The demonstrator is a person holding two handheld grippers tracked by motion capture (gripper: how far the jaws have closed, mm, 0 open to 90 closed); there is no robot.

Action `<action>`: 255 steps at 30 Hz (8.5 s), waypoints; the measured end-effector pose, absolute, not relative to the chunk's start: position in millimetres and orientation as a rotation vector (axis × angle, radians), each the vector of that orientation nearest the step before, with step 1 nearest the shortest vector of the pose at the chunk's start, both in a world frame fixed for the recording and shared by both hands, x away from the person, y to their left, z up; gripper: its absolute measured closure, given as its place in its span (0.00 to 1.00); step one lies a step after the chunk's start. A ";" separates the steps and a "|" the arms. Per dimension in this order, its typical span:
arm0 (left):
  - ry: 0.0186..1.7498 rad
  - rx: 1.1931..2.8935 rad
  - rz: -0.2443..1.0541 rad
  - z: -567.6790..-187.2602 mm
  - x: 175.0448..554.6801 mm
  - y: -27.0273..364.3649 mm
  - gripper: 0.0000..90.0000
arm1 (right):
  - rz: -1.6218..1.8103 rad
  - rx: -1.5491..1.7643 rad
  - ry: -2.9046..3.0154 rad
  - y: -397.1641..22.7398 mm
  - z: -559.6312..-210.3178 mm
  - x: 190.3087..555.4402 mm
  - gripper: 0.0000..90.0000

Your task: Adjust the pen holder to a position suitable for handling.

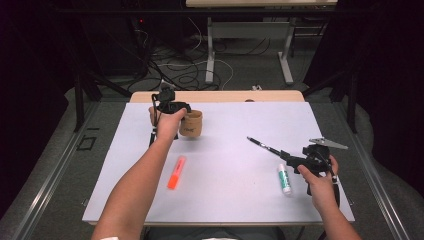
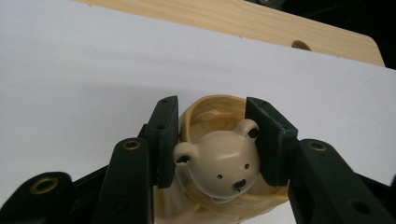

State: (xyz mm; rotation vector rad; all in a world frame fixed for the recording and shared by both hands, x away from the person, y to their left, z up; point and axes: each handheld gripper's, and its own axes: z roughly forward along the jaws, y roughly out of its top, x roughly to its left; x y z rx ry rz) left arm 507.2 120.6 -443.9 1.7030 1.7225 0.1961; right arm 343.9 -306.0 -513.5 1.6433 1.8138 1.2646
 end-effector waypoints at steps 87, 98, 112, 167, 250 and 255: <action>1.356 1.832 0.295 -494.5 399.1 66.2 0.62 | 1.230 1.627 1.878 -296.8 -520.3 343.9 0.06; 1.297 1.795 0.286 -488.6 395.3 81.2 0.55 | 1.230 1.624 1.880 -296.8 -520.0 343.6 0.07; 1.210 1.776 0.294 -480.0 382.9 127.5 0.45 | 1.217 1.614 1.879 -295.0 -519.1 343.6 0.07; 1.348 2.119 0.344 -519.5 337.0 168.6 0.41 | 1.205 1.567 1.923 -287.4 -516.1 342.5 0.07; 1.507 2.191 0.097 -510.6 339.2 172.9 0.74 | 1.193 1.541 1.956 -285.8 -516.6 341.9 0.08; 1.459 2.168 0.046 -499.4 336.8 177.7 0.74 | 1.197 1.477 1.961 -279.6 -513.8 339.3 0.08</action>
